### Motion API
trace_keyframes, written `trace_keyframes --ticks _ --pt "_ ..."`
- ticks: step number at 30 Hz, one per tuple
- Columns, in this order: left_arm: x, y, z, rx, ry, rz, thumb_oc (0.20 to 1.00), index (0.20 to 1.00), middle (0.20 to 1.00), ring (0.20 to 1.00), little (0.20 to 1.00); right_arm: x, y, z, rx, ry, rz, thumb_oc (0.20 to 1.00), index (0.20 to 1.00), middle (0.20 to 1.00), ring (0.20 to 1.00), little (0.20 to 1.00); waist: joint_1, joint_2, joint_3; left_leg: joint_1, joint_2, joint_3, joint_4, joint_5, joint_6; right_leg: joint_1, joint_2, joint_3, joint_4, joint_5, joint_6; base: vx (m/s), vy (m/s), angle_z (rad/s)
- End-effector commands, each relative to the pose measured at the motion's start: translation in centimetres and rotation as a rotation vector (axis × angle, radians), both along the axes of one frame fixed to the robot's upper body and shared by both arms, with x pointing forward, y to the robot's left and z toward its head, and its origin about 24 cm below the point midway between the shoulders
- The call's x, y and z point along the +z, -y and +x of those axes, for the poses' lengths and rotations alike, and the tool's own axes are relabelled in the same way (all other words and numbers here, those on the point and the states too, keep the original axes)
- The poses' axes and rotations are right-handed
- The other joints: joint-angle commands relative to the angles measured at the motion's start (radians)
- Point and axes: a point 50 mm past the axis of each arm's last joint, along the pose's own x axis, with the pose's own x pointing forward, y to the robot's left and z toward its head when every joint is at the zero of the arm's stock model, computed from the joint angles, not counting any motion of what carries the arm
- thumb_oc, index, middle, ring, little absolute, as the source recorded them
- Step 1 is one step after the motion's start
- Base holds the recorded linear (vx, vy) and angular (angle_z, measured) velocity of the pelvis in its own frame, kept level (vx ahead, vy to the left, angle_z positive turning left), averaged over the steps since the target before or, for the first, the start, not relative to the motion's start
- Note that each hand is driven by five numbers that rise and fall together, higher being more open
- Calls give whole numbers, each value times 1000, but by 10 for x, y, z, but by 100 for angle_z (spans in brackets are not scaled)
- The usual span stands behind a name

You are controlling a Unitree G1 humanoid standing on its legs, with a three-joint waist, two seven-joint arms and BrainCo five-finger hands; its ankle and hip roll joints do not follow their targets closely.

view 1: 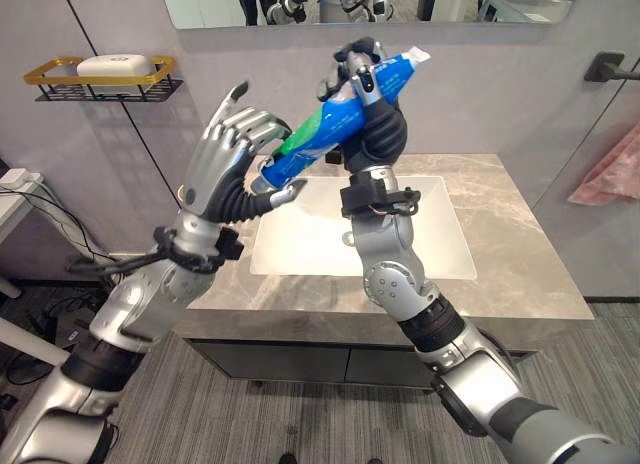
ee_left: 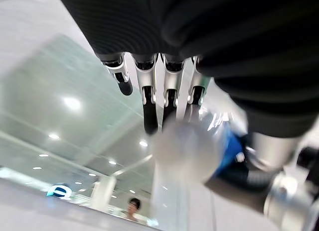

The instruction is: Put brush and paste in cup on sink, flatten towel.

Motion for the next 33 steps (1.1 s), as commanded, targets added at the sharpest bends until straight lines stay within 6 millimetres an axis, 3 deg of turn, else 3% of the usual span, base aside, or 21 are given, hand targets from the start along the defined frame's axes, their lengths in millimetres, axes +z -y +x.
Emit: trace_keyframes --ticks 1,2,6,9,10,13,18,24,33 --pt "17 -11 -12 -32 70 -111 1000 1000 1000 1000 1000 33 19 -7 -90 122 121 200 200 200 200 200 38 -77 -18 -17 -22 -81 4 4 -21 16 -103 -40 -1 84 51 -15 0 16" --pt "17 -11 -12 -31 69 -112 1000 1000 1000 1000 1000 33 18 -7 -89 121 120 200 200 200 200 200 37 -77 -19 -17 -22 -82 4 4 -21 17 -103 -40 -1 84 51 -18 -5 18" --pt "-17 -34 -20 24 -84 -285 1000 1000 1000 1000 1000 39 29 -5 -159 136 93 200 200 200 200 200 77 -92 -8 -36 -28 -109 4 14 -20 21 -109 -70 -1 81 47 -19 -7 11" --pt "-31 -36 -24 8 -157 -321 1000 1000 1000 1000 1000 42 36 -3 -197 144 86 200 200 200 200 200 87 -96 -7 -43 -31 -125 4 17 -18 24 -112 -84 -1 80 46 -9 -9 36" --pt "-50 -35 -29 -23 -269 -401 1000 1000 1000 1000 1000 48 40 -1 -230 152 85 200 200 200 200 200 107 -103 -2 -50 -36 -140 4 21 -14 28 -113 -96 -1 80 47 -9 5 19" --pt "-65 -38 -34 -11 -354 -404 1000 1000 1000 1000 1000 53 50 0 -278 166 78 200 200 200 200 200 124 -108 -1 -58 -41 -159 4 25 -13 32 -117 -115 -1 78 49 -1 2 21" --pt "-115 -53 -47 29 -665 -427 1000 1000 1000 1000 1000 69 68 0 -400 220 19 200 200 200 200 200 180 -124 8 -84 -60 -215 4 40 -7 48 -128 -172 -1 74 58 -3 6 41" --pt "-129 -60 -54 26 -793 -416 1000 1000 1000 1000 1000 83 73 2 -461 255 -20 200 200 200 200 200 217 -140 17 -104 -72 -256 4 49 -2 59 -135 -213 -1 69 66 3 11 24" --pt "-132 -58 -54 -12 -857 -359 1000 1000 1000 1000 1000 97 74 10 -515 274 -120 200 200 200 200 200 242 -175 31 -133 -85 -279 4 55 5 48 -140 -233 -1 70 75 5 22 12"
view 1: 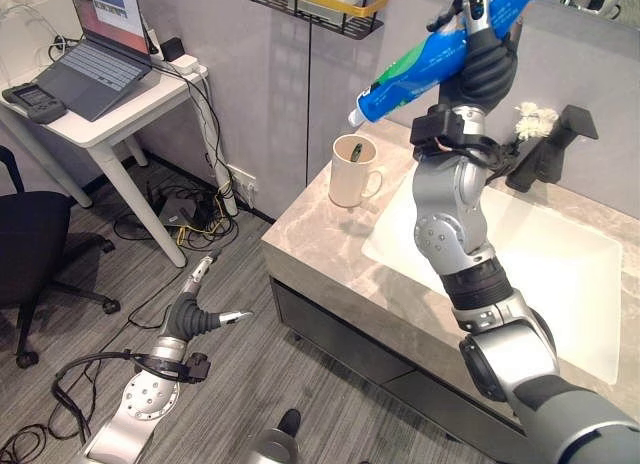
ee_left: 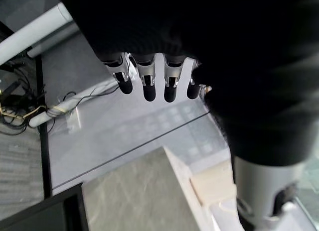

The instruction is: Put brush and paste in cup on sink, flatten towel.

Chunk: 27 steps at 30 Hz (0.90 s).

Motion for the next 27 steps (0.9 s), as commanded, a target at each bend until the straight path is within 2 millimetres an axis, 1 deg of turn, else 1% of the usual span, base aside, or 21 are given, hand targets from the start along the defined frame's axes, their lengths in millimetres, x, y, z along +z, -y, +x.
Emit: trace_keyframes --ticks 1,3,4,6,10,12,15,23,27 --pt "20 4 4 -83 71 7 1000 1000 1000 1000 1000 44 3 -15 -43 174 -67 200 200 200 200 200 8 -47 -47 -18 -7 -45 3 19 -8 44 -75 8 2 114 39 0 0 0" --pt "20 2 4 -81 59 1 1000 1000 1000 1000 1000 45 6 -12 -74 166 -120 200 200 200 200 200 13 -57 -44 -24 -12 -47 3 18 -6 39 -77 7 2 116 42 16 31 1" --pt "20 2 4 -82 59 0 1000 1000 1000 1000 1000 45 6 -12 -75 166 -121 200 200 200 200 200 13 -56 -44 -24 -12 -47 3 18 -5 39 -77 7 2 116 42 11 34 2" --pt "19 0 3 -78 50 -8 1000 1000 1000 1000 1000 46 10 -9 -124 158 -175 200 200 200 200 200 14 -61 -43 -29 -14 -48 3 19 -4 35 -79 6 2 118 44 1 16 1" --pt "18 1 4 -84 42 -10 1000 1000 1000 1000 1000 45 15 -4 -150 131 -162 200 200 200 200 200 16 -64 -38 -34 -21 -53 3 18 1 30 -85 4 2 122 48 -1 8 0" --pt "19 2 4 -87 45 -10 1000 1000 1000 1000 1000 43 14 -1 -146 112 -159 200 200 200 200 200 15 -63 -33 -37 -25 -51 3 15 6 25 -87 13 2 128 49 -6 35 2" --pt "19 3 5 -94 44 -8 1000 1000 1000 1000 1000 41 13 1 -143 98 -153 200 200 200 200 200 20 -65 -32 -40 -30 -58 3 15 10 25 -89 10 2 130 49 -3 10 0" --pt "19 4 7 -93 46 -26 1000 1000 1000 1000 1000 41 10 4 -148 85 -173 200 200 200 200 200 32 -79 -28 -49 -37 -69 3 16 14 22 -92 -1 2 131 53 -1 0 1" --pt "18 4 7 -94 37 -34 1000 1000 1000 1000 1000 39 14 9 -169 60 -167 200 200 200 200 200 40 -89 -23 -56 -39 -76 3 17 16 19 -93 -4 2 134 55 -4 -2 10"
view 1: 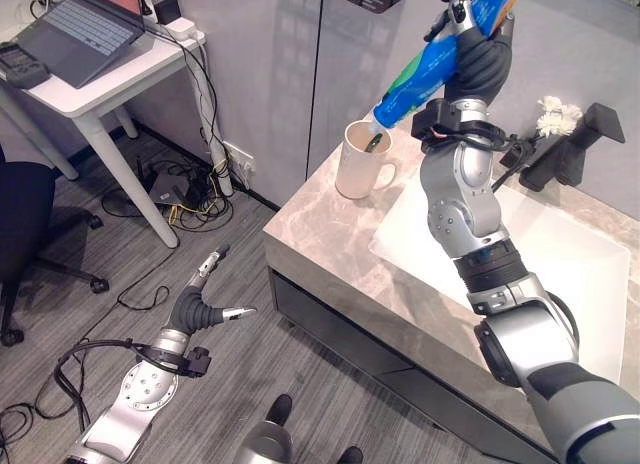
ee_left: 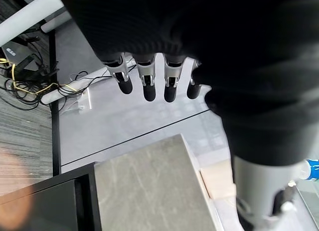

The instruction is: Put brush and paste in cup on sink, flatten towel.

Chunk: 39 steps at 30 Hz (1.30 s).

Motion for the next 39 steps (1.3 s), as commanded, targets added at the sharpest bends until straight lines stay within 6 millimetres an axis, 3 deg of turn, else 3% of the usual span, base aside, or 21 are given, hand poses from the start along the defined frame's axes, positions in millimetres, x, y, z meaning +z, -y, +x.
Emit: trace_keyframes --ticks 1,18,30,39 --pt "11 3 -1 -66 36 10 1000 1000 1000 1000 1000 48 2 -12 -39 170 -39 200 200 200 200 200 39 -42 -48 -20 -31 -53 -5 16 15 41 -87 16 7 135 48 -9 1 4" --pt "12 6 2 -85 38 11 1000 1000 1000 1000 1000 49 6 -8 -111 152 -99 200 200 200 200 200 56 -41 -25 -57 -55 -67 -5 24 26 19 -105 1 7 152 60 -1 2 1" --pt "14 7 6 -85 54 10 1000 1000 1000 1000 1000 59 5 -11 -148 191 -155 200 200 200 200 200 61 -71 -2 -79 -62 -71 -5 26 31 3 -106 -1 7 159 62 7 2 5" --pt "13 5 7 -70 50 -2 1000 1000 1000 1000 1000 64 0 -12 -151 210 -189 200 200 200 200 200 53 -76 -3 -73 -61 -66 -5 20 32 1 -107 4 7 163 61 0 0 0"
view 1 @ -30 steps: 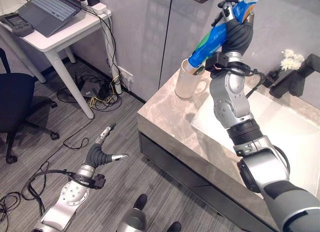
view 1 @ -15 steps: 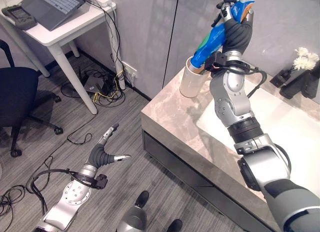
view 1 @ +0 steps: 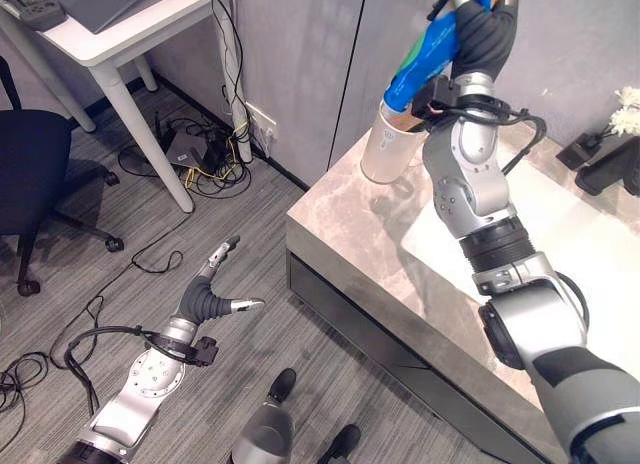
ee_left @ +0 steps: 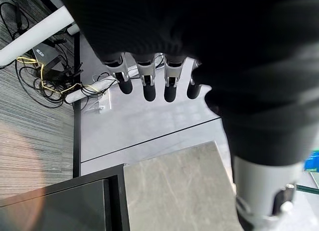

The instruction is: Put brush and paste in cup on sink, flatten towel.

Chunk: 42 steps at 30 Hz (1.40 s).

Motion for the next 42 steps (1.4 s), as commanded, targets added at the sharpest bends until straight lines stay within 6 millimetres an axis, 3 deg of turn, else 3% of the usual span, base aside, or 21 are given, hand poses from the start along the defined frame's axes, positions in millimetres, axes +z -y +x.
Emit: trace_keyframes --ticks 1,42 --pt "8 -2 -6 -26 31 -12 1000 1000 1000 1000 1000 42 2 -20 -30 195 -74 200 200 200 200 200 7 -41 -53 11 -40 -39 -34 19 31 60 -93 31 -1 160 57 0 0 0" --pt "6 -2 -4 -17 35 -14 1000 1000 1000 1000 1000 11 -11 -10 -76 122 -230 200 200 200 200 200 2 -41 -23 -4 -39 -32 -34 18 36 38 -89 43 -1 166 57 0 0 0"
